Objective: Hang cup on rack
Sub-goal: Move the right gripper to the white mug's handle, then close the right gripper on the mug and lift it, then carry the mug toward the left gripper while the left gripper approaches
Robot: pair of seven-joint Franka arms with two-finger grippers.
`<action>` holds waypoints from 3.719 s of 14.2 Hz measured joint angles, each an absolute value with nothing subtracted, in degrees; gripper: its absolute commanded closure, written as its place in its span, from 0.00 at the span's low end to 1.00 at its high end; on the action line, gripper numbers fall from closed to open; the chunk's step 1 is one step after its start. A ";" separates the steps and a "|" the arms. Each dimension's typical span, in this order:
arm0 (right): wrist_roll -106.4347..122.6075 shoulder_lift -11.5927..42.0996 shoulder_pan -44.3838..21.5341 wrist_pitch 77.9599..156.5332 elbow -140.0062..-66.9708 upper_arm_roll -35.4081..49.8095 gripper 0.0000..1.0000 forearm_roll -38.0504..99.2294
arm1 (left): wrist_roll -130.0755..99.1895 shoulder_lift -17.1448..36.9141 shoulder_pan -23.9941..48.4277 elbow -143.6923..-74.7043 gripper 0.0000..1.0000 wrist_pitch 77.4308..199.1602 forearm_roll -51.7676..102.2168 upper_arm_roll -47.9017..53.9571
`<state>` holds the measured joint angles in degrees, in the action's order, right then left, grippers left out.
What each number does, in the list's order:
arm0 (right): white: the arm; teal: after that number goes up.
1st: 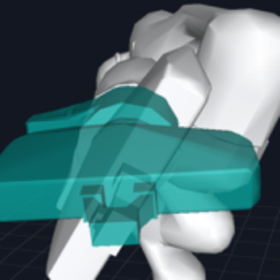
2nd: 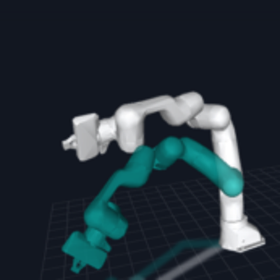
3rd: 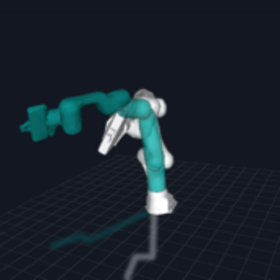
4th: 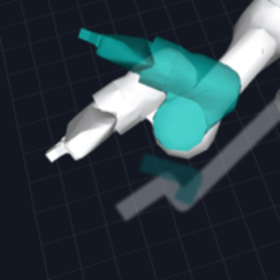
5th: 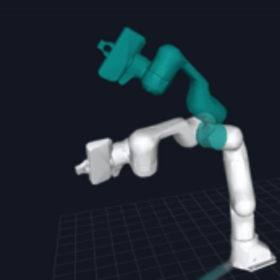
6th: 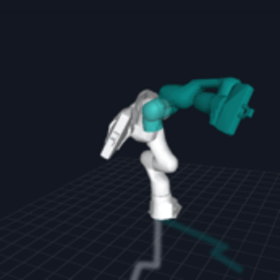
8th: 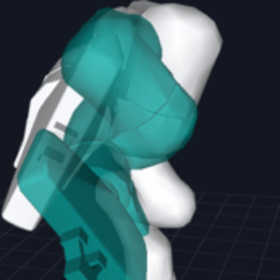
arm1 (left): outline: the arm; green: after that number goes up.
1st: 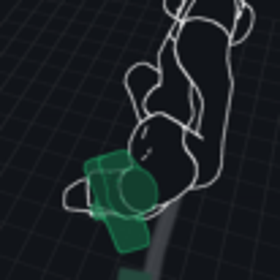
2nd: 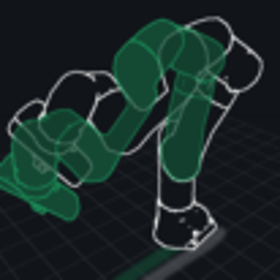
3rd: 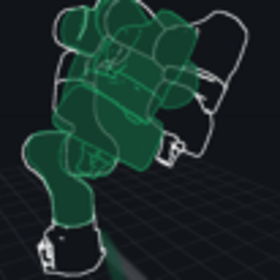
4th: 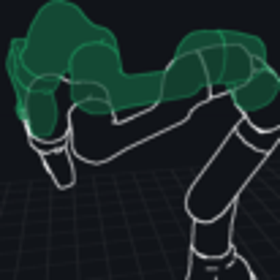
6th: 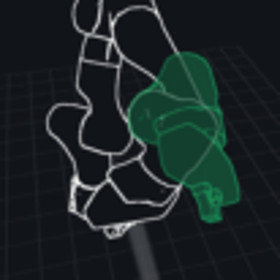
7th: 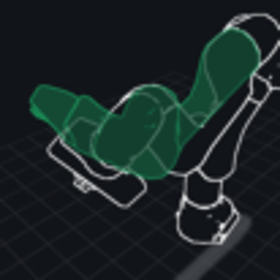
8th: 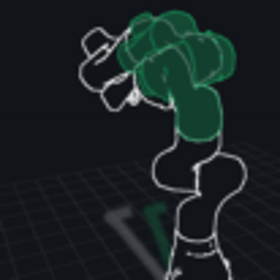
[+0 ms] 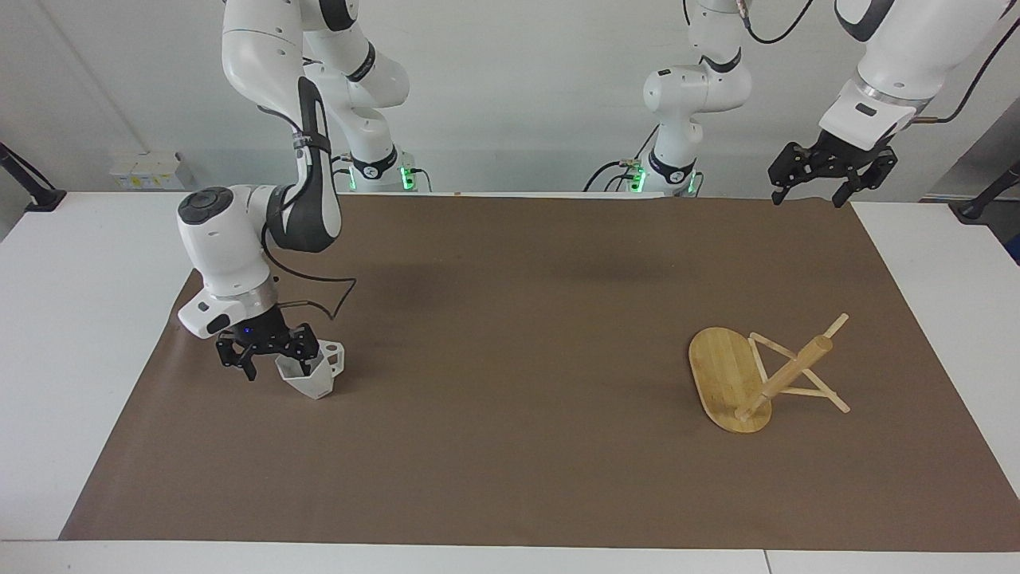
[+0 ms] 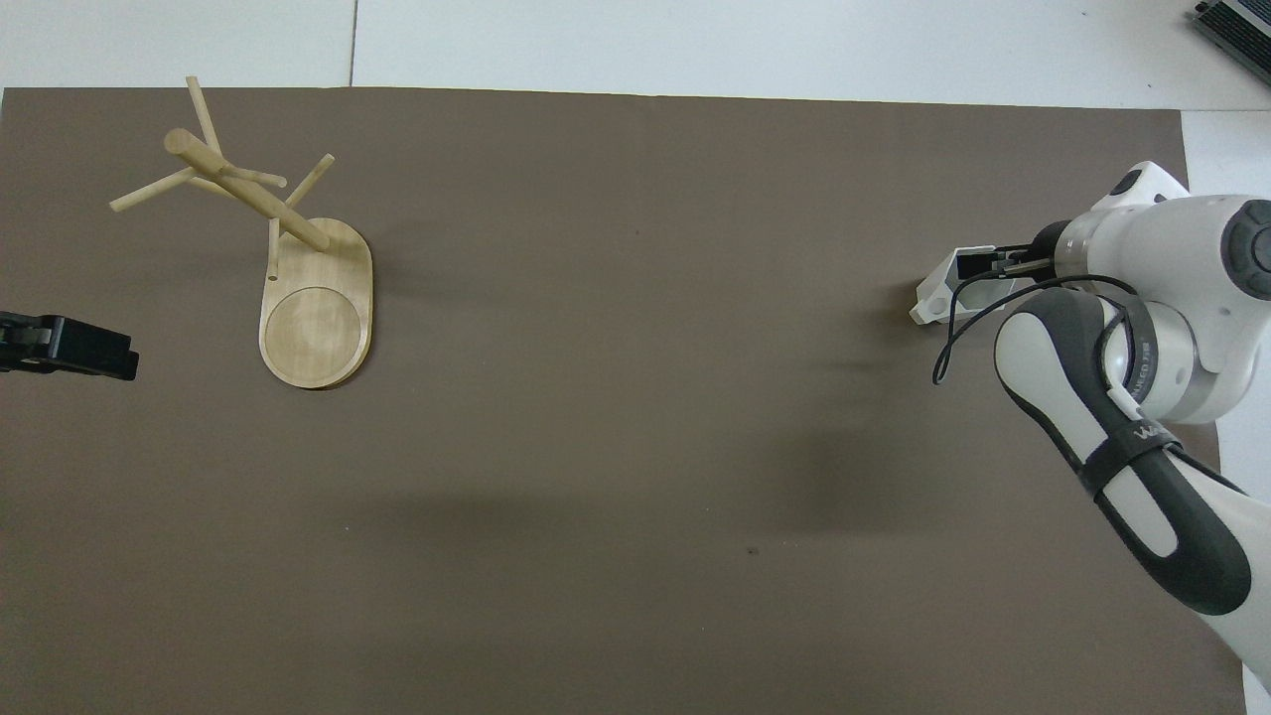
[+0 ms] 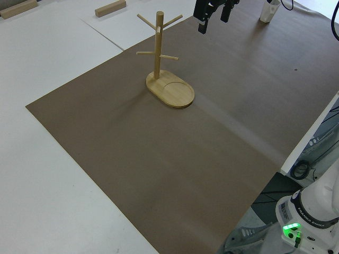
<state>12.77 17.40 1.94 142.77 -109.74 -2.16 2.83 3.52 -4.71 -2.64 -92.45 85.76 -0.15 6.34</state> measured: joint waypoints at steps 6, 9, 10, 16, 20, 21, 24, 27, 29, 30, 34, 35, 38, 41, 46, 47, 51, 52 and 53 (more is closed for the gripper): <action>12.83 17.40 1.94 142.77 -109.74 -2.15 0.65 2.83 | 3.52 -4.71 -2.64 -92.53 0.00 85.76 -0.15 6.34; 12.83 17.40 1.94 142.77 -109.74 -2.15 0.81 2.83 | 3.52 -4.71 -2.64 -92.55 0.00 85.76 -0.15 6.34; 12.83 17.40 1.94 142.77 -109.74 -2.15 0.86 2.83 | 3.52 -4.71 -2.64 -92.56 0.00 85.76 -0.15 6.34; 12.82 17.06 1.90 142.76 -109.53 -2.01 1.00 2.94 | 3.52 -4.71 -2.64 -92.56 0.00 85.76 -0.15 6.34; 12.82 17.09 1.95 142.61 -109.51 -2.04 1.00 2.94 | 3.54 -4.71 -2.64 -92.58 0.00 85.76 -0.15 6.34; 12.82 17.09 1.95 141.91 -109.29 -2.05 1.00 2.94 | 3.54 -4.71 -2.64 -92.58 0.00 85.76 -0.15 6.34; 12.82 16.97 1.95 137.71 -107.19 -2.06 1.00 2.94 | 3.54 -4.71 -2.64 -92.59 0.00 85.76 -0.15 6.34; 12.82 16.50 1.95 132.60 -103.76 -2.06 1.00 2.94 | 3.54 -4.71 -2.64 -92.59 0.00 85.76 -0.15 6.34; 12.82 15.89 1.95 128.66 -101.49 -2.08 1.00 2.94 | 3.54 -4.71 -2.64 -92.59 0.00 85.76 -0.15 6.34; 12.82 15.45 1.95 126.39 -100.25 -2.08 1.00 2.94 | 3.54 -4.71 -2.64 -92.59 0.00 85.76 -0.15 6.34; 12.82 12.78 1.93 116.06 -94.20 -0.01 1.00 3.87 | 3.54 -4.71 -2.64 -92.59 0.00 85.76 -0.15 6.34; 12.82 11.68 1.87 113.18 -92.79 1.25 1.00 6.10 | 3.54 -4.71 -2.64 -92.59 0.00 85.76 -0.15 6.34; 12.80 8.89 1.81 109.30 -91.52 3.24 1.00 15.69 | 3.56 -4.72 -2.64 -92.59 0.00 85.76 -0.15 6.34; 12.73 7.79 1.81 109.01 -91.48 4.61 1.00 26.22 | 3.56 -4.77 -2.64 -92.59 0.00 85.76 -0.15 6.30; 6.01 7.75 1.83 112.18 -90.96 10.34 1.00 40.06 | 3.58 -5.00 -2.78 -92.55 0.00 85.76 -0.15 5.59; 4.16 7.75 1.79 113.65 -90.87 12.20 1.00 42.48 | 3.70 -5.36 -2.83 -92.54 0.00 85.78 -0.15 5.25; 0.84 7.75 1.63 116.07 -90.78 18.77 1.00 45.74 | 6.80 -6.48 -2.85 -92.68 0.00 85.80 3.31 5.11; 0.81 7.75 1.63 116.07 -90.78 19.75 1.00 45.80 | 8.91 -6.52 -2.83 -92.78 0.00 85.92 5.67 5.20; 0.79 7.75 1.62 116.04 -90.78 20.51 1.00 45.81 | 11.40 -6.55 -2.79 -93.01 0.00 86.27 7.69 5.30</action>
<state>0.79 7.75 1.62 116.04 -90.78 20.51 45.81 11.40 -6.55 -2.79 -93.01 86.27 7.69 5.30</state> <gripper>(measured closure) 0.952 0.000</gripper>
